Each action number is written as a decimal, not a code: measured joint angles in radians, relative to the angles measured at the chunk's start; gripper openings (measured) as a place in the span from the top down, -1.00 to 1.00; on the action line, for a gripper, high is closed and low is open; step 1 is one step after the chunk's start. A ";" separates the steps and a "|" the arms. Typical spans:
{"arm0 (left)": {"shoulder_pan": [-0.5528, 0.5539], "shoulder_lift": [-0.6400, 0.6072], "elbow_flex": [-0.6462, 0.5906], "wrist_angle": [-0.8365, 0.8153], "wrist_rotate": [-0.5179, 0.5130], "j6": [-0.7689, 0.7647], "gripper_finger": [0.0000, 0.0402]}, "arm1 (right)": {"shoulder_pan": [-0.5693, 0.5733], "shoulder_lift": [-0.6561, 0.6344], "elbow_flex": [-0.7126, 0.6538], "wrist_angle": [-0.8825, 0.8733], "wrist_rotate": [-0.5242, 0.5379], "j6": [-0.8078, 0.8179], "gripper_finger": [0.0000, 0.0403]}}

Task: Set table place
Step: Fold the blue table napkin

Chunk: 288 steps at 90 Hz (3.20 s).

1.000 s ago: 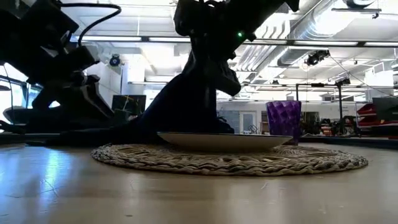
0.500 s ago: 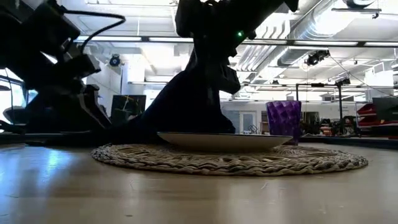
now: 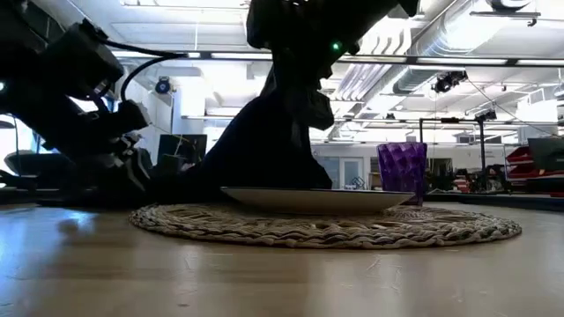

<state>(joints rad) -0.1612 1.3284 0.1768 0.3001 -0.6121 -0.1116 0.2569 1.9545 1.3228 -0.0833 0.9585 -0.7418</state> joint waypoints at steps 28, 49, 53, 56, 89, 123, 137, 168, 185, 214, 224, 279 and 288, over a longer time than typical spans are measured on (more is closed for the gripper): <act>0.000 -0.014 -0.001 -0.031 -0.111 0.000 0.96 | 0.006 0.000 0.000 0.006 0.067 0.005 1.00; -0.018 -0.138 0.066 -0.250 -0.232 0.028 1.00 | 0.020 0.000 0.000 -0.001 0.116 0.085 1.00; -0.025 -0.167 0.079 -0.290 -0.255 0.035 1.00 | 0.024 0.000 0.000 -0.007 0.113 0.117 1.00; -0.032 -0.189 0.090 -0.321 -0.279 0.037 1.00 | 0.026 0.000 0.000 -0.013 0.111 0.138 1.00; -0.144 -0.342 0.158 -0.453 -0.695 0.180 1.00 | 0.040 0.000 0.000 -0.019 0.199 0.104 1.00; -0.167 -0.357 0.256 -0.452 -0.783 0.491 1.00 | -0.027 0.000 0.000 0.006 0.280 0.002 1.00; -0.119 -0.397 0.259 -0.455 -0.771 0.543 1.00 | -0.091 0.000 0.000 0.006 0.263 0.000 1.00; 0.270 -0.434 0.259 -0.223 -0.381 0.800 1.00 | -0.296 0.000 0.000 0.062 0.159 -0.182 1.00; 0.514 -0.431 0.259 0.039 -0.136 1.019 1.00 | -0.420 -0.011 0.000 0.221 0.082 -0.449 1.00; 0.627 -0.412 0.273 0.101 -0.012 1.035 1.00 | -0.515 -0.100 0.000 0.302 -0.042 -0.595 1.00; 0.596 -0.392 0.273 0.082 -0.015 1.000 1.00 | -0.497 -0.100 0.001 0.286 -0.051 -0.578 1.00; 0.573 -0.279 0.273 0.034 0.055 0.925 1.00 | -0.519 -0.099 0.000 0.041 -0.123 -0.319 1.00; 0.624 -0.275 0.273 0.133 0.091 0.991 1.00 | -0.559 -0.103 0.000 0.148 -0.090 -0.437 1.00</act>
<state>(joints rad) 0.4633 1.0538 0.4495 0.4331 -0.5212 0.8791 -0.3025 1.8516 1.3231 0.0649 0.8685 -1.1787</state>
